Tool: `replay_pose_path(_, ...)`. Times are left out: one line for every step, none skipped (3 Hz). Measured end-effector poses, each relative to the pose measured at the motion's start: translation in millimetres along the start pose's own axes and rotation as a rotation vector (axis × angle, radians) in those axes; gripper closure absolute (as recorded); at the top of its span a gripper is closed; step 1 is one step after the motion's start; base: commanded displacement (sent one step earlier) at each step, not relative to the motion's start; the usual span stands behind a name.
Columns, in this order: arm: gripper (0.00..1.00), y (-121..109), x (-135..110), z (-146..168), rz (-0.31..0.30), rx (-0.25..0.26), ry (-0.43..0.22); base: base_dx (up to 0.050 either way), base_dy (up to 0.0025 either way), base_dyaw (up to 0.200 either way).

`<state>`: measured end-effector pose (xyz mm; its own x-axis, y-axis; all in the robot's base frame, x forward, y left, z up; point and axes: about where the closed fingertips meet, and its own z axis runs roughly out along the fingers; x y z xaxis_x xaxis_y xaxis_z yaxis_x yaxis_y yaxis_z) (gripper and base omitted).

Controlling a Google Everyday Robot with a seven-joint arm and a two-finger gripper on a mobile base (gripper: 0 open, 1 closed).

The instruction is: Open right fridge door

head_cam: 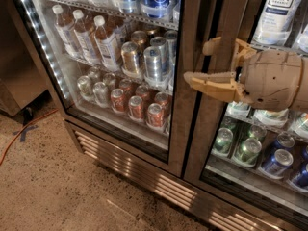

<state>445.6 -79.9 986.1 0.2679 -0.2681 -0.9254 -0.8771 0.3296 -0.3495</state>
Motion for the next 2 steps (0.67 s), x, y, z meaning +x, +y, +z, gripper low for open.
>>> replay_pose_path(0.85, 0.0, 0.0, 0.0, 0.0, 0.0, 0.0, 0.0, 0.0, 0.0)
replay_pose_path(1.0, 0.0, 0.0, 0.0, 0.0, 0.0, 0.0, -0.05, -0.00002, 0.0)
